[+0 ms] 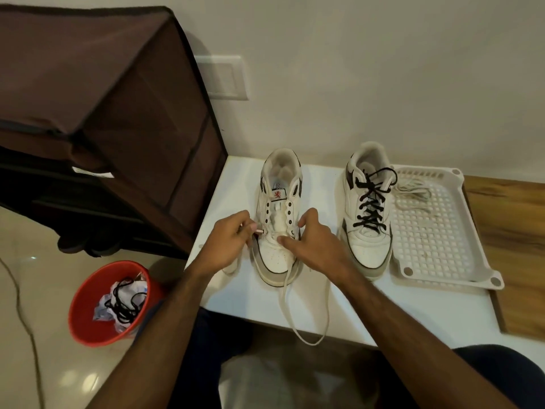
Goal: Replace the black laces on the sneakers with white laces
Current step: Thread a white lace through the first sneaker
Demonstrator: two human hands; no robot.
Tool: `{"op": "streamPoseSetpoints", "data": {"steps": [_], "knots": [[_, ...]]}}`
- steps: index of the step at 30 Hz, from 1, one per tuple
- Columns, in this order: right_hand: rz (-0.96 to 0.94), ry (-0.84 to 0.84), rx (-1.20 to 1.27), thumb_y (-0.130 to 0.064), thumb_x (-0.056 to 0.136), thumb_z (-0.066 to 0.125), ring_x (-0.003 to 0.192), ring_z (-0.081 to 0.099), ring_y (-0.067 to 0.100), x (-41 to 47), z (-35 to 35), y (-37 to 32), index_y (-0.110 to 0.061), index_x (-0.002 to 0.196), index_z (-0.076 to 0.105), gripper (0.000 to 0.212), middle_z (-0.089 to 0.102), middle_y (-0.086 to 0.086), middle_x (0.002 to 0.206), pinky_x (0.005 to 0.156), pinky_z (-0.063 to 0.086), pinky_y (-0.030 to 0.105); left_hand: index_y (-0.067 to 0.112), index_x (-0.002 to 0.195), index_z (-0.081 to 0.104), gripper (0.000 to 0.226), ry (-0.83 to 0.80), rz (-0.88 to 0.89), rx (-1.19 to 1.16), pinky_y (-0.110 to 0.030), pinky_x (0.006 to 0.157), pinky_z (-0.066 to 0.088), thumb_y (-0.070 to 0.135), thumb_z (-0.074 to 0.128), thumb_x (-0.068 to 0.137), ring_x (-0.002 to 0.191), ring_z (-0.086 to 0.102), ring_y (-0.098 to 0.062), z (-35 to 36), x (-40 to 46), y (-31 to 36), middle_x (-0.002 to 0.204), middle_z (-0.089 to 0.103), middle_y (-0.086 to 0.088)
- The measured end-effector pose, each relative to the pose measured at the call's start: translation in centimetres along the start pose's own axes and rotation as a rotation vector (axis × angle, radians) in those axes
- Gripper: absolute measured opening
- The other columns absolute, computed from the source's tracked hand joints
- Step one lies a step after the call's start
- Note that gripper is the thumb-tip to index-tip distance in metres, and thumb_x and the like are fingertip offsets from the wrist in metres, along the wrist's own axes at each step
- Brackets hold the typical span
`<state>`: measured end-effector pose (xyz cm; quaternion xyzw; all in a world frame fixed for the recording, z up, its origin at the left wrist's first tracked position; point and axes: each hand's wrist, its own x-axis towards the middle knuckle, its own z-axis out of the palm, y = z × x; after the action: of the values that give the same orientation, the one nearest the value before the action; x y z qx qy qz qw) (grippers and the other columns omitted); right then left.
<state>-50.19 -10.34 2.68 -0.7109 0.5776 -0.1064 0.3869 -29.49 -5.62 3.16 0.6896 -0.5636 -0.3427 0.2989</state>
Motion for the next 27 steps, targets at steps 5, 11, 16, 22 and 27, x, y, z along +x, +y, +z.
{"op": "streamPoseSetpoints", "data": {"steps": [5, 11, 16, 22, 27], "knots": [[-0.008, -0.007, 0.025, -0.058, 0.088, 0.067, 0.067, 0.058, 0.014, 0.0, 0.4, 0.4, -0.024, 0.109, 0.033, 0.052, 0.058, -0.008, 0.082, 0.063, 0.046, 0.033, 0.007, 0.080, 0.039, 0.029, -0.062, -0.150, -0.359, -0.017, 0.051, 0.043, 0.014, 0.044, 0.108, 0.049, 0.064, -0.032, -1.8, -0.4, 0.4, 0.096, 0.079, -0.006], [-0.015, 0.009, 0.081, -0.052, 0.088, 0.068, 0.075, 0.062, 0.021, 0.2, 1.0, 0.5, -0.025, 0.108, 0.030, 0.051, 0.061, -0.003, 0.094, 0.068, 0.051, 0.036, 0.021, 0.099, 0.046, 0.032, 0.058, -0.116, 0.016, -0.031, 0.065, 0.044, 0.053, 0.050, 0.102, 0.070, 0.062, -0.006, 0.6, -0.2, 0.8, 0.081, 0.072, 0.006], [-0.025, 0.010, 0.099, -0.050, 0.088, 0.068, 0.076, 0.059, 0.020, 0.2, 1.2, 0.7, -0.023, 0.108, 0.030, 0.051, 0.058, -0.003, 0.092, 0.067, 0.045, 0.034, 0.032, 0.078, 0.047, 0.033, -0.038, -0.023, 0.254, -0.032, 0.063, 0.039, 0.058, 0.052, 0.099, 0.074, 0.056, -0.010, 1.7, 0.1, 0.8, 0.075, 0.056, 0.011], [-0.029, 0.013, 0.120, -0.050, 0.089, 0.068, 0.075, 0.057, 0.019, 0.3, 1.2, 0.7, -0.022, 0.109, 0.030, 0.052, 0.055, -0.005, 0.089, 0.065, 0.041, 0.032, 0.031, 0.071, 0.060, 0.034, 0.002, 0.018, 0.034, -0.018, 0.069, 0.041, 0.027, 0.056, 0.104, 0.071, 0.061, 0.000, 1.6, 0.4, 1.0, 0.069, 0.061, 0.013], [-0.014, -0.008, 0.152, -0.048, 0.088, 0.069, 0.077, 0.062, 0.019, 0.6, 1.2, 1.0, -0.022, 0.109, 0.031, 0.051, 0.058, -0.006, 0.086, 0.066, 0.046, 0.034, -0.008, 0.070, 0.053, 0.045, -0.184, -0.175, -0.276, -0.024, 0.058, 0.037, 0.016, 0.045, 0.107, 0.072, 0.070, -0.012, -1.2, -0.2, 0.5, 0.087, 0.079, 0.005]]}}
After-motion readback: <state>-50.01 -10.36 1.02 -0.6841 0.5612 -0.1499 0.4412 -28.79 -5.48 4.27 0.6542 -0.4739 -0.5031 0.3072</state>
